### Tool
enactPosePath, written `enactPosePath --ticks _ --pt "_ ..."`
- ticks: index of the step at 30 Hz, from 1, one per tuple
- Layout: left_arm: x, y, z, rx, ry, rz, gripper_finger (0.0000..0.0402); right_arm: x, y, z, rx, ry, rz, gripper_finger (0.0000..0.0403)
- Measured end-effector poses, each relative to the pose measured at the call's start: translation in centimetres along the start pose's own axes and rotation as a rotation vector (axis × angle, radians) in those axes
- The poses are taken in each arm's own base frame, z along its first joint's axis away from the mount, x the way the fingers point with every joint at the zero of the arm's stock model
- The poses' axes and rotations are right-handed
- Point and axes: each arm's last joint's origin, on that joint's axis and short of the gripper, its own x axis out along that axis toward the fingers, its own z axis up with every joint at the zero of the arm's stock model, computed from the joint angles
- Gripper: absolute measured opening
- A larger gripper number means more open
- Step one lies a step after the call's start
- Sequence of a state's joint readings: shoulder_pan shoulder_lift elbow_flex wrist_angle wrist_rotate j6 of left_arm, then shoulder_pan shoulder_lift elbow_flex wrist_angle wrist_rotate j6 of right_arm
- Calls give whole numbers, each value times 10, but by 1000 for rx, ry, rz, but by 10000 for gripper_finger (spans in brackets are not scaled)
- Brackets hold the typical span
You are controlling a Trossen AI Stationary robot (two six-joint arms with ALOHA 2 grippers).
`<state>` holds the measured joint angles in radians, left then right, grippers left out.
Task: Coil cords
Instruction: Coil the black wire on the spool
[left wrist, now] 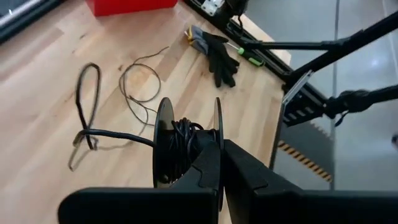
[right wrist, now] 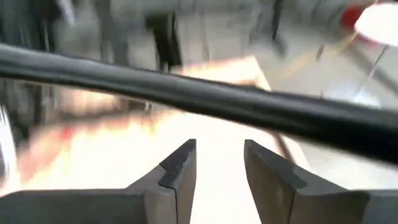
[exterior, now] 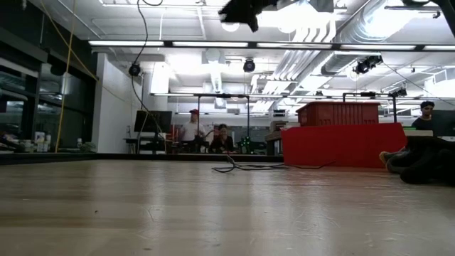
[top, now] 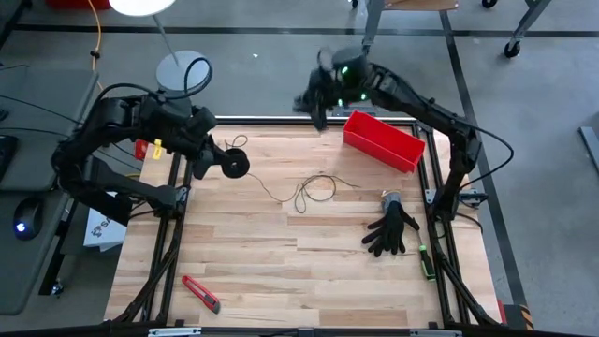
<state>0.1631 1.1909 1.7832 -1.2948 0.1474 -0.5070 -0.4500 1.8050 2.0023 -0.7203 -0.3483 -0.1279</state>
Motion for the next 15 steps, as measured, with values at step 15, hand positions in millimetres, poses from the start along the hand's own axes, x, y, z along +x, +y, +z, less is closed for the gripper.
enactPosePath --ticks 15 --pt "29 -12 3 320 26 114 0 52 3 -80 35 226 197 126"
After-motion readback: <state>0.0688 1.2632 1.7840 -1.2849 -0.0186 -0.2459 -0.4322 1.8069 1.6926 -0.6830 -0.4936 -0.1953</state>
